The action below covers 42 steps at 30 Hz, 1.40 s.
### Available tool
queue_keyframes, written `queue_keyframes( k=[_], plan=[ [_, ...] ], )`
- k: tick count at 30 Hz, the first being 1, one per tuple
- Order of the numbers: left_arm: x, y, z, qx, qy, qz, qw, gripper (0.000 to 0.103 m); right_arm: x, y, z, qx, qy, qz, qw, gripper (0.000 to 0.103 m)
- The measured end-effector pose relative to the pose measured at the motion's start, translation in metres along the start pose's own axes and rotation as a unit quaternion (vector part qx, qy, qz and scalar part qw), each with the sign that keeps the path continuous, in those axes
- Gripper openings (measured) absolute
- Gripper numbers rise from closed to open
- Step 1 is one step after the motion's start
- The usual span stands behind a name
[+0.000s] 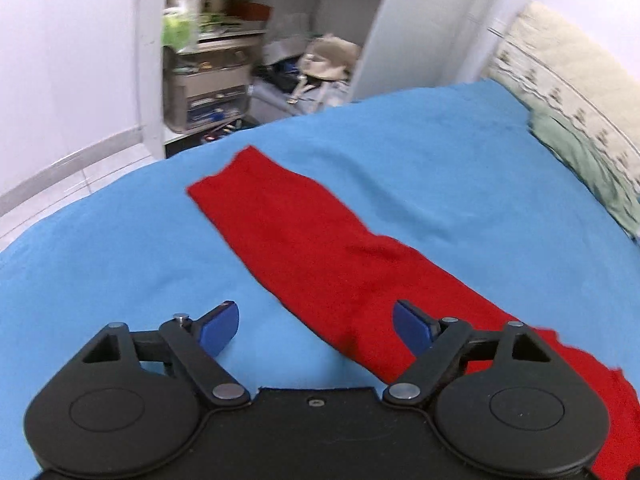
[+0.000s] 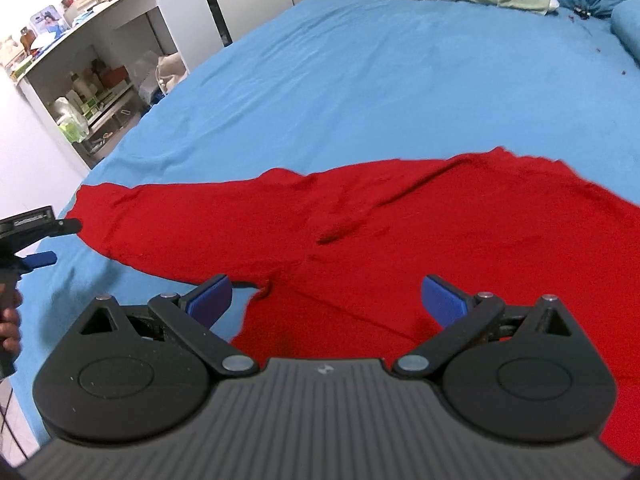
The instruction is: Fold small clothes
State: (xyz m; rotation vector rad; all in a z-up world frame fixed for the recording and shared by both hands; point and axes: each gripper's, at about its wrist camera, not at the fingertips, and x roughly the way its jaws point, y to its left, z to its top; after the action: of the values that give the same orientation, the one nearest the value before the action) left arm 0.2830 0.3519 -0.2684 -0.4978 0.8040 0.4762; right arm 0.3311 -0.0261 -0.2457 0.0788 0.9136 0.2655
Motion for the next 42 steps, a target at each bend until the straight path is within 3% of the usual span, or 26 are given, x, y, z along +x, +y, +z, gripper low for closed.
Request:
queue_keyframes(
  k=[5,13,16,21,26,29,33,37,42],
  plan=[
    [0.037,0.017,0.005,-0.011,0.015,0.010,0.9998,0.062,0.020,0.014,-0.005,-0.001,0.006,-0.008,1.000,0.103],
    [0.064,0.016,0.023,-0.005,-0.012,0.026,0.9996,0.059,0.033,0.015,-0.005,-0.002,0.001,-0.015,1.000,0.103],
    [0.069,0.013,0.029,-0.004,-0.018,0.034,0.9993,0.048,0.037,0.013,-0.006,0.005,-0.003,-0.018,1.000,0.103],
    [0.072,0.002,0.031,0.025,-0.026,0.056,0.9978,0.010,0.037,0.008,-0.006,0.019,-0.011,-0.020,1.000,0.103],
    [0.052,-0.022,0.035,0.040,-0.055,0.060,0.9959,0.007,0.026,-0.005,-0.003,0.031,-0.024,-0.024,0.999,0.103],
    [0.024,-0.055,0.039,0.069,-0.090,0.036,0.9930,0.007,0.011,-0.019,0.002,0.042,-0.038,-0.028,0.998,0.103],
    [-0.022,-0.123,0.030,0.123,-0.132,-0.042,0.9828,0.007,-0.013,-0.048,0.006,0.060,-0.059,-0.042,0.996,0.103],
    [-0.059,-0.211,0.000,0.190,-0.139,-0.140,0.9616,0.007,-0.036,-0.085,0.008,0.082,-0.068,-0.074,0.992,0.103],
    [-0.073,-0.317,-0.077,0.273,-0.086,-0.234,0.9291,0.007,-0.072,-0.141,0.002,0.116,-0.086,-0.115,0.983,0.103]
  ],
)
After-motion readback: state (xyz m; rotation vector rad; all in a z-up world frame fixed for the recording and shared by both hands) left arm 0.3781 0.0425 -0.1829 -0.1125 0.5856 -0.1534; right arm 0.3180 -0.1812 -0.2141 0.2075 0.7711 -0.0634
